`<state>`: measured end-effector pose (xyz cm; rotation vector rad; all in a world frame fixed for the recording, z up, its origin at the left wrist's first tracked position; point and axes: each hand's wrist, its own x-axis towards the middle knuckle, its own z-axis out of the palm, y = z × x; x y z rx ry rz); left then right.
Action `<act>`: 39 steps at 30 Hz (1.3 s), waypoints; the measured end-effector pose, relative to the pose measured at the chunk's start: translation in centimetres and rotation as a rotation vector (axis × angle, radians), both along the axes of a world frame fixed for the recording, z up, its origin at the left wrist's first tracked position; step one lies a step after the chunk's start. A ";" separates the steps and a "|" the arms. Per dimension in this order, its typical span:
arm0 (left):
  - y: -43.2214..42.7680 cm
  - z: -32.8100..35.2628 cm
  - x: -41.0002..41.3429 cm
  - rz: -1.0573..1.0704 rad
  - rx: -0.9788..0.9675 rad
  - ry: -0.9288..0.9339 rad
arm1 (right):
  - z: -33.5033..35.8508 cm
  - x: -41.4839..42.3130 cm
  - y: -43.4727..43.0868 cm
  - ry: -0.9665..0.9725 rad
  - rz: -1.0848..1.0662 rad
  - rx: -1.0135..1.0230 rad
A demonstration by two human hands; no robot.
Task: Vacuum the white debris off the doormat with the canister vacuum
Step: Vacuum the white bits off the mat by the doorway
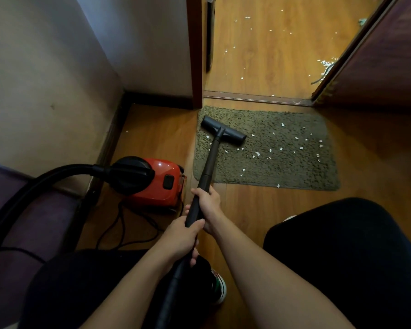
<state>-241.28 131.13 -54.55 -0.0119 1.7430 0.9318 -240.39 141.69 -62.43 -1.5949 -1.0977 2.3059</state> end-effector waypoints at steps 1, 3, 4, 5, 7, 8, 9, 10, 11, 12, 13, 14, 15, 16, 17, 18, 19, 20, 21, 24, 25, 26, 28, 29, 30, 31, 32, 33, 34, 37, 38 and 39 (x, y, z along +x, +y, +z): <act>-0.3 0.0 0.1 0.004 -0.002 0.000 | 0.0 0.0 -0.3 0.002 0.007 -0.002; -1.2 0.0 0.2 0.010 -0.013 0.002 | -0.1 0.0 -1.3 0.009 0.017 -0.011; -1.8 0.1 0.3 0.015 -0.021 0.005 | -0.1 0.0 -1.8 0.015 0.020 -0.018; -2.3 0.2 0.3 0.021 -0.027 0.010 | -0.1 0.0 -2.4 0.019 0.022 -0.025; -3.2 0.3 0.4 0.031 -0.030 0.020 | -0.1 -0.1 -3.4 0.034 0.027 -0.041; -3.6 0.4 0.5 0.032 -0.029 0.025 | -0.1 0.0 -3.8 0.041 0.026 -0.048; -3.9 0.6 0.6 0.033 -0.031 0.025 | -0.1 0.0 -4.1 0.044 0.026 -0.050; -4.1 0.7 0.7 0.034 -0.032 0.021 | -0.1 0.1 -4.3 0.043 0.027 -0.048; -4.1 0.8 0.8 0.032 -0.034 0.014 | -0.1 0.2 -4.3 0.040 0.028 -0.044; -4.1 0.8 0.8 0.029 -0.034 0.008 | -0.2 0.3 -4.3 0.036 0.026 -0.038; -3.9 0.8 0.9 0.026 -0.031 0.004 | -0.2 0.4 -4.1 0.036 0.024 -0.032; -3.6 0.7 0.9 0.023 -0.027 0.002 | -0.3 0.5 -3.9 0.034 0.021 -0.026; -3.3 0.6 0.9 0.021 -0.021 0.000 | -0.3 0.6 -3.4 0.032 0.019 -0.020; -2.8 0.4 0.9 0.017 -0.019 -0.004 | -0.3 0.6 -3.0 0.029 0.015 -0.016; -2.4 0.3 0.7 0.011 -0.018 -0.004 | -0.2 0.6 -2.5 0.026 0.011 -0.012; -1.8 0.2 0.5 0.006 -0.017 -0.001 | -0.2 0.5 -1.9 0.025 0.006 -0.010; -1.3 0.1 0.3 0.003 -0.015 0.005 | -0.1 0.3 -1.3 0.022 0.003 -0.008; -0.7 0.0 0.0 0.000 -0.011 0.011 | -0.1 0.1 -0.8 0.017 0.000 -0.005; -0.2 -0.2 -0.3 -0.002 -0.008 0.017 | -0.1 -0.2 -0.2 0.010 -0.002 -0.001; 1.2 -0.6 -1.1 -0.010 -0.001 0.031 | -0.4 -1.2 1.1 0.005 -0.011 0.002; 1.5 -0.7 -1.3 -0.010 0.001 0.032 | -0.4 -1.4 1.4 0.008 -0.016 0.002; 1.8 -0.7 -1.5 -0.009 0.002 0.032 | -0.5 -1.7 1.6 0.012 -0.019 -0.002; 2.0 -0.7 -1.8 -0.007 -0.004 0.037 | -0.5 -2.0 1.9 0.021 -0.016 -0.010; 2.0 -0.7 -1.8 -0.007 -0.009 0.041 | -0.5 -2.0 1.9 0.024 -0.012 -0.012; 1.9 -0.6 -1.8 -0.007 -0.012 0.043 | -0.6 -2.0 1.8 0.025 -0.007 -0.013; 1.8 -0.6 -1.8 -0.006 -0.015 0.043 | -0.5 -2.0 1.7 0.026 -0.002 -0.013; 1.6 -0.6 -1.7 -0.005 -0.016 0.041 | -0.5 -1.9 1.5 0.027 0.003 -0.012; 1.3 -0.5 -1.5 -0.004 -0.017 0.040 | -0.5 -1.8 1.3 0.030 0.006 -0.011; 1.0 -0.4 -1.4 0.000 -0.017 0.040 | -0.4 -1.6 1.0 0.035 0.008 -0.015; 0.0 -0.1 -0.7 0.022 -0.027 0.023 | -0.3 -1.0 -0.1 0.025 0.023 -0.030; -0.4 0.0 -0.5 0.028 -0.028 0.017 | -0.2 -0.8 -0.5 0.024 0.025 -0.030; -0.8 0.1 -0.3 0.033 -0.028 0.016 | -0.2 -0.6 -1.0 0.030 0.023 -0.030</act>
